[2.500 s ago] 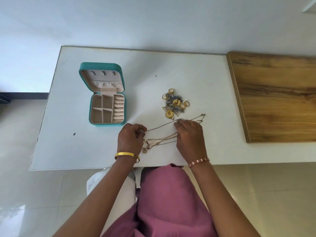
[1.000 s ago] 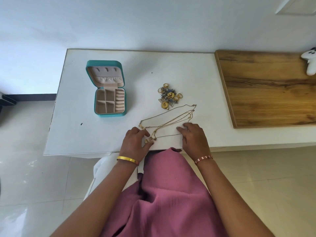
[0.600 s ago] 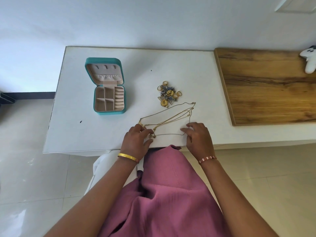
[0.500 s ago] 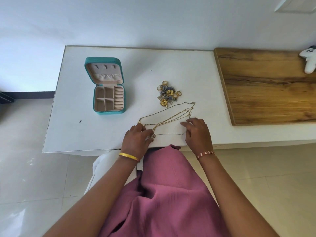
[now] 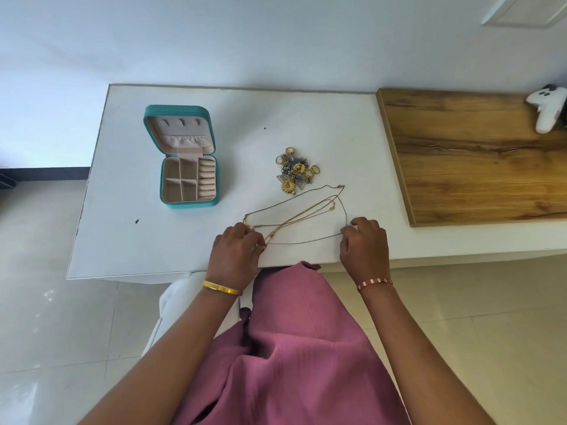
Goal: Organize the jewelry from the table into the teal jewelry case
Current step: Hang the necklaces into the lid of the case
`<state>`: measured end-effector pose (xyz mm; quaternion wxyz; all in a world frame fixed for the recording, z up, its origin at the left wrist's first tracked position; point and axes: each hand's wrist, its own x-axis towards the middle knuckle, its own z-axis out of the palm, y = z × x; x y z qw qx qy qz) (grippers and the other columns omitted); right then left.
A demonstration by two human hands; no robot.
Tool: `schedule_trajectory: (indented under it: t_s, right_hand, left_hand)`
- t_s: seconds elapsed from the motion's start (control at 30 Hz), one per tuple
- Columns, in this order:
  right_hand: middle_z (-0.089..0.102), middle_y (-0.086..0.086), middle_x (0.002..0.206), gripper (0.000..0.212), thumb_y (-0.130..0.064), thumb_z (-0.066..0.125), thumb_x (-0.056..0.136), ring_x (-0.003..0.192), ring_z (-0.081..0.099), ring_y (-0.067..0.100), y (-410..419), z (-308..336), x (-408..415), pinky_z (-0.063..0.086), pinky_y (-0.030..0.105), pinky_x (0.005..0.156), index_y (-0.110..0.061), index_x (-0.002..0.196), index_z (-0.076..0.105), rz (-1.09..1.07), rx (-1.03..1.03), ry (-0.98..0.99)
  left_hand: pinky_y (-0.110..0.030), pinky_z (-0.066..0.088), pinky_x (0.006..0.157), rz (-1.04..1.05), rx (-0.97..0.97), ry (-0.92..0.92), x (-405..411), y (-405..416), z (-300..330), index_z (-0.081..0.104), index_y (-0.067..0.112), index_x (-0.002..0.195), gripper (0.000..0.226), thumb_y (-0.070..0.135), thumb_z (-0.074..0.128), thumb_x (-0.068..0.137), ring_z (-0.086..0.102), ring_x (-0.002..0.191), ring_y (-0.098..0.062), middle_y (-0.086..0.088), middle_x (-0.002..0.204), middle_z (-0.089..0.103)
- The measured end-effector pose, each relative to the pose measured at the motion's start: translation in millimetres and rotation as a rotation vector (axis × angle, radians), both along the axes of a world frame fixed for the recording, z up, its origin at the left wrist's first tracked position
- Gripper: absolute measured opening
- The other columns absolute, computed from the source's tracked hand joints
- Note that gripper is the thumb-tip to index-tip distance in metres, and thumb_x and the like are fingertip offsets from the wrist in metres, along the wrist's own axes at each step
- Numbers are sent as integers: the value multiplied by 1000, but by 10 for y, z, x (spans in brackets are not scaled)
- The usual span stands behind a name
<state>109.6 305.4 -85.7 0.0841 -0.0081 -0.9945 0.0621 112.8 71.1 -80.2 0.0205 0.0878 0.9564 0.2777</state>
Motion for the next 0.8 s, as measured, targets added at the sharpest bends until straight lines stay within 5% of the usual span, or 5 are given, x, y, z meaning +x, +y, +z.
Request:
schedule_trajectory:
  t_s: [0.17,0.4,0.6,0.8]
  right_hand:
    - [63,15,73,12,4,73,56,64,59,35,34,-14,41,47,33,55,-2,66,68,-31,24,-2]
    - [64,16,76,11,3,74,58,67,59,36,-49,63,9,47,36,58,-2,66,68,-54,-28,-64]
    - [63,10,104,32,-21,69,79,103,50,24,-562,374,-191,42,34,88,-12,109,67,163,-477,-290]
    - [69,9,92,13,-16,66,82,86,55,14,-917,441,-293,39,22,77,-5,89,70,166,-690,-440]
  left_hand:
    - [-41,53,66,45,105,35,9,-81,50,66,9,83,13,10,56,74,63,75,-33,-10,82,66]
    - [-29,48,72,147,212,83,21,-82,115,65,6,86,12,-2,64,77,62,73,-28,-10,82,68]
    - [-20,41,65,121,283,78,-21,8,185,64,8,83,10,0,63,78,60,69,-21,-8,79,66]
    - [-20,46,65,241,449,99,-200,59,347,63,9,84,9,2,59,80,56,64,-10,-2,81,65]
